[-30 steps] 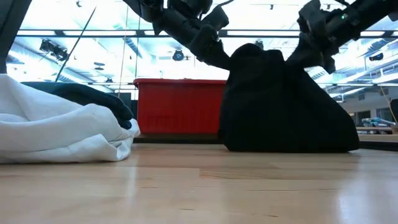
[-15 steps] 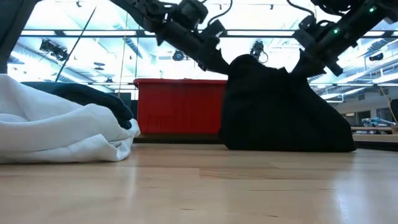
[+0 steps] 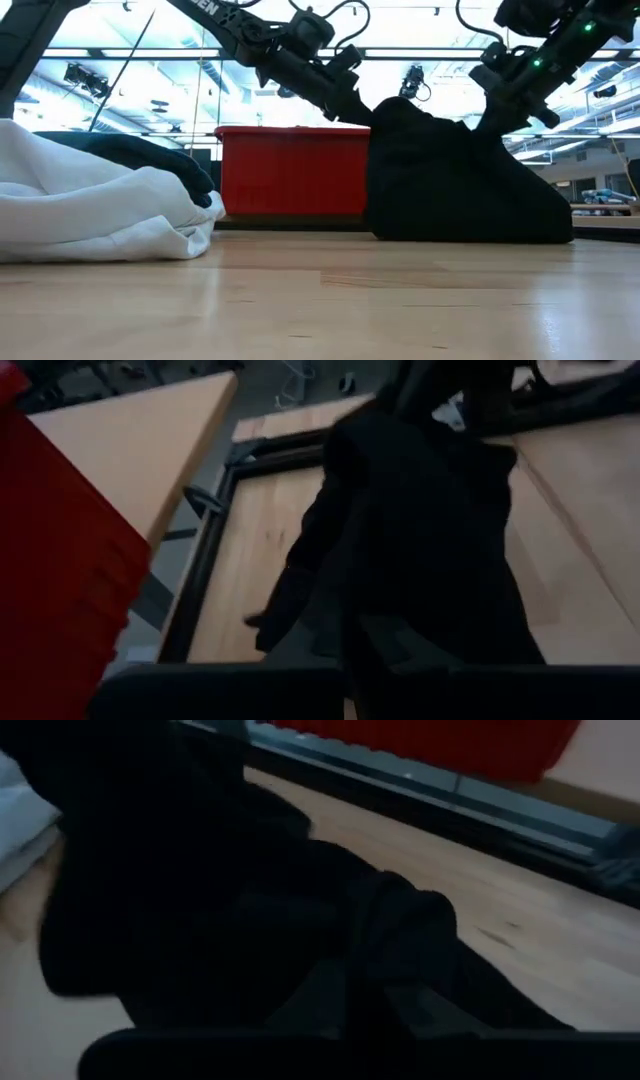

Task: Fold laundry
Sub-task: Fold the black shirt

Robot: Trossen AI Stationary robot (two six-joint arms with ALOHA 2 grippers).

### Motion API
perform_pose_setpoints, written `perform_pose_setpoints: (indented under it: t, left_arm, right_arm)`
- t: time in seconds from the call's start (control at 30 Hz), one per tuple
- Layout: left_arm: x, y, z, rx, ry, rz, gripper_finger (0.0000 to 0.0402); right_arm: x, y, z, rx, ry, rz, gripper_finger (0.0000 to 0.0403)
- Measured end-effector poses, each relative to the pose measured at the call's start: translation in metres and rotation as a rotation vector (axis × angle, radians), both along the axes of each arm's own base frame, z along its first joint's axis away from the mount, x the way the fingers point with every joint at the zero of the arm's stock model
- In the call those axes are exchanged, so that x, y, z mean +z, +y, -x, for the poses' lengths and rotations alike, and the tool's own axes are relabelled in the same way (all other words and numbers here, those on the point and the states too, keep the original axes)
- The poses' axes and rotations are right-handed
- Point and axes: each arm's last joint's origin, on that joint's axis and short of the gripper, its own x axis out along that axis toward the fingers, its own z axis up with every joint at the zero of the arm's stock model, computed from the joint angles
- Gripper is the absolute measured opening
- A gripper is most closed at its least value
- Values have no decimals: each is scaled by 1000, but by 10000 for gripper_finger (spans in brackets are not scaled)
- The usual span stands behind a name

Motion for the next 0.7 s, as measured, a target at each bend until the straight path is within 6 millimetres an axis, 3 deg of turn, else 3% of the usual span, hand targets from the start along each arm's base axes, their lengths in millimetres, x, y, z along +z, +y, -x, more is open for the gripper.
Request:
perform_pose_setpoints:
  t: [0.2,0.47,0.7]
  left_arm:
    - [4,15,-3,-2,-39,-47,0]
    - [-14,37,-33,17,-28,-195,0]
    - [-18,64,-54,94,-42,-235,15]
  right_arm:
    - [-1,-9,6,-104,32,24,23]
    - [-4,-18,13,-228,18,-16,23]
    - [-11,-19,21,-337,68,-48,37]
